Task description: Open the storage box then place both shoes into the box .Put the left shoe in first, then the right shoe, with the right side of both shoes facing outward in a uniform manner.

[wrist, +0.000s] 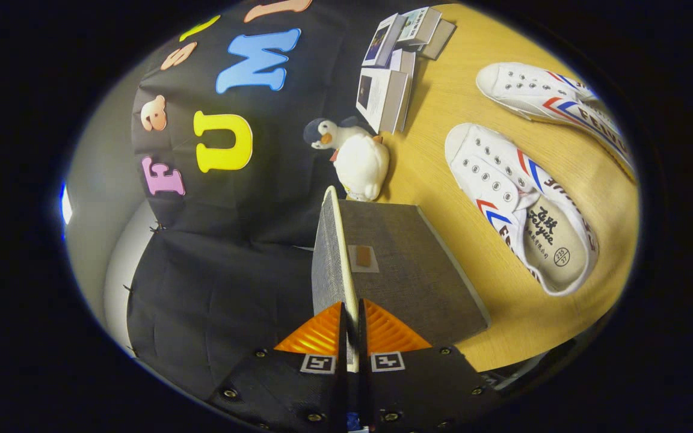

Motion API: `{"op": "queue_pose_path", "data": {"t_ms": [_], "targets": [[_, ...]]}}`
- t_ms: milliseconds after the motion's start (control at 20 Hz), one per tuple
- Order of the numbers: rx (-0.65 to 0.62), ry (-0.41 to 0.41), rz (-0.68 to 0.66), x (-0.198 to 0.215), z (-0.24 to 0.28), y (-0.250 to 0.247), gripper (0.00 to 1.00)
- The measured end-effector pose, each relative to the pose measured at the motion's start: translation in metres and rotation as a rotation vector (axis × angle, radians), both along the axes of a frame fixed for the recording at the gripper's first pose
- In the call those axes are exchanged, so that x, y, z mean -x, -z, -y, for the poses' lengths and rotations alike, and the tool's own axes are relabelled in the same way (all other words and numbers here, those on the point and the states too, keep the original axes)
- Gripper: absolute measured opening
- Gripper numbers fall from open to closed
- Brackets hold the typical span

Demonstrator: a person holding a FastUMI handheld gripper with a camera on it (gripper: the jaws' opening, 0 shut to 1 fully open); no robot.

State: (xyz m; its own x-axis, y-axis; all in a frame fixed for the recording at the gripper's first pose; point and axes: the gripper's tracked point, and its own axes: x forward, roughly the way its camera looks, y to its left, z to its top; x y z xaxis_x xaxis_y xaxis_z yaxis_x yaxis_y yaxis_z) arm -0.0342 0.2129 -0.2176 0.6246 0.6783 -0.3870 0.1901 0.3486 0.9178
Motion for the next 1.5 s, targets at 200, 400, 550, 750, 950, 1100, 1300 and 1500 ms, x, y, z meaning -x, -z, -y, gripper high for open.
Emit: {"op": "queue_pose_path", "data": {"t_ms": [200, 400, 550, 750, 950, 1100, 1300, 1500], "targets": [[0.046, -0.066, 0.048, 0.005, -0.004, -0.016, 0.07], [0.053, -0.134, 0.133, 0.003, -0.020, -0.053, 0.07], [0.052, -0.164, 0.174, 0.000, -0.031, -0.074, 0.07], [0.045, -0.195, 0.207, -0.003, -0.050, -0.101, 0.07], [0.047, -0.232, 0.252, -0.004, -0.078, -0.129, 0.07], [0.055, -0.267, 0.290, -0.004, -0.106, -0.147, 0.07], [0.061, -0.319, 0.331, -0.001, -0.147, -0.158, 0.07], [0.044, -0.372, 0.336, 0.002, -0.188, -0.158, 0.07]]}}
